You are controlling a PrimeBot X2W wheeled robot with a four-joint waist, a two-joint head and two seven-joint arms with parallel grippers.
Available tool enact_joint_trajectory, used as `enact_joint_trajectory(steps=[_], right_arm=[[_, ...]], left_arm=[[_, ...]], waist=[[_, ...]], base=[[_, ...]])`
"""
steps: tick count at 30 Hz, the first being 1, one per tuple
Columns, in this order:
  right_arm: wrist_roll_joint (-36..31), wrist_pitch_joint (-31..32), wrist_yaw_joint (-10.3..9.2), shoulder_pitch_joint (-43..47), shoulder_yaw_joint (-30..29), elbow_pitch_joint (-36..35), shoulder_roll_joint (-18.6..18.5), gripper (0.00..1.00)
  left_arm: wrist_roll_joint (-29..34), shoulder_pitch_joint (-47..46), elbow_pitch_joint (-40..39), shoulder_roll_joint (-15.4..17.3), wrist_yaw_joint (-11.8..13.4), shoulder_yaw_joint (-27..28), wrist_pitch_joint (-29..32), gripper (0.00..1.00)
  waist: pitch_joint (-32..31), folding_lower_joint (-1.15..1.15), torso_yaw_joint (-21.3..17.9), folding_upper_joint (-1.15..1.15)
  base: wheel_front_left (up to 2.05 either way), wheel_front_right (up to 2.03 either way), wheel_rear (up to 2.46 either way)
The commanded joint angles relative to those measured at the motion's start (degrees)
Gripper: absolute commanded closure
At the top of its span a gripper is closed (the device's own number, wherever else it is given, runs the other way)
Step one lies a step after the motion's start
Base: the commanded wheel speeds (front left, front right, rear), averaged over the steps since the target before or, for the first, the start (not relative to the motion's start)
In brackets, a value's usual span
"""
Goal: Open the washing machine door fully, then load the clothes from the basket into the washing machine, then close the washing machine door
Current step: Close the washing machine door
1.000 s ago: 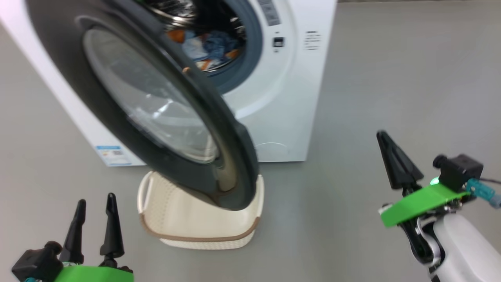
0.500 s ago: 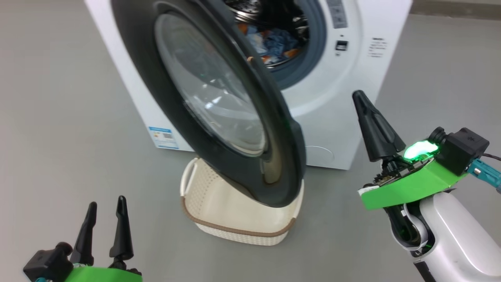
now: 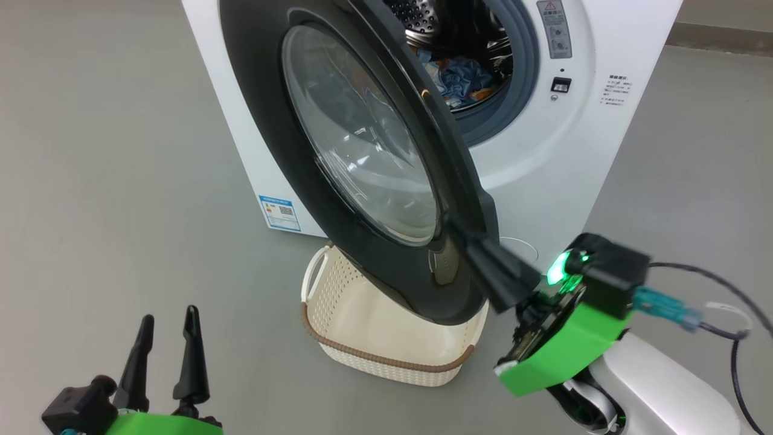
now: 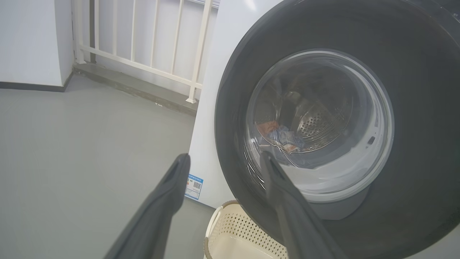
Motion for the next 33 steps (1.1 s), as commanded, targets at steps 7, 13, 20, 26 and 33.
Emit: enact_joint_trajectory(steps=[7,13,20,26,33], right_arm=[[0.81,-0.45,0.26,-6.28,10.66,7.91,-2.75,1.0],[3.25,-0.45,0.26,-10.38,16.41,15.01,-3.52,1.0],[6.18,-0.45,0.26,-12.99,18.61,21.41,-4.17,1.0],[6.92,-0.45,0.26,-14.39,17.3,23.68,-5.82,1.0],[6.52,-0.45,0.26,-17.21,13.11,25.15,-9.16,1.0]], left_arm=[[-0.76,-1.34,-1.14,0.48,0.09,1.32,-0.71,0.0],[-0.97,-1.99,-0.69,-0.21,-0.13,0.92,-0.96,0.0],[-0.94,-2.73,-0.24,-0.89,-0.49,0.6,-1.19,0.0],[-0.76,-3.09,-0.38,-1.14,-0.7,0.84,-1.29,0.0],[-0.55,-4.43,-0.59,-1.87,-1.06,0.32,-1.34,0.0]], waist=[[1.07,0.0,0.74,0.0],[2.42,0.0,1.81,0.0],[4.26,0.0,3.3,0.0],[6.82,0.0,3.95,0.0],[10.84,0.0,3.85,0.0]], base=[[0.0,0.0,0.0],[0.0,0.0,0.0],[0.0,0.0,0.0],[0.0,0.0,0.0],[0.0,0.0,0.0]])
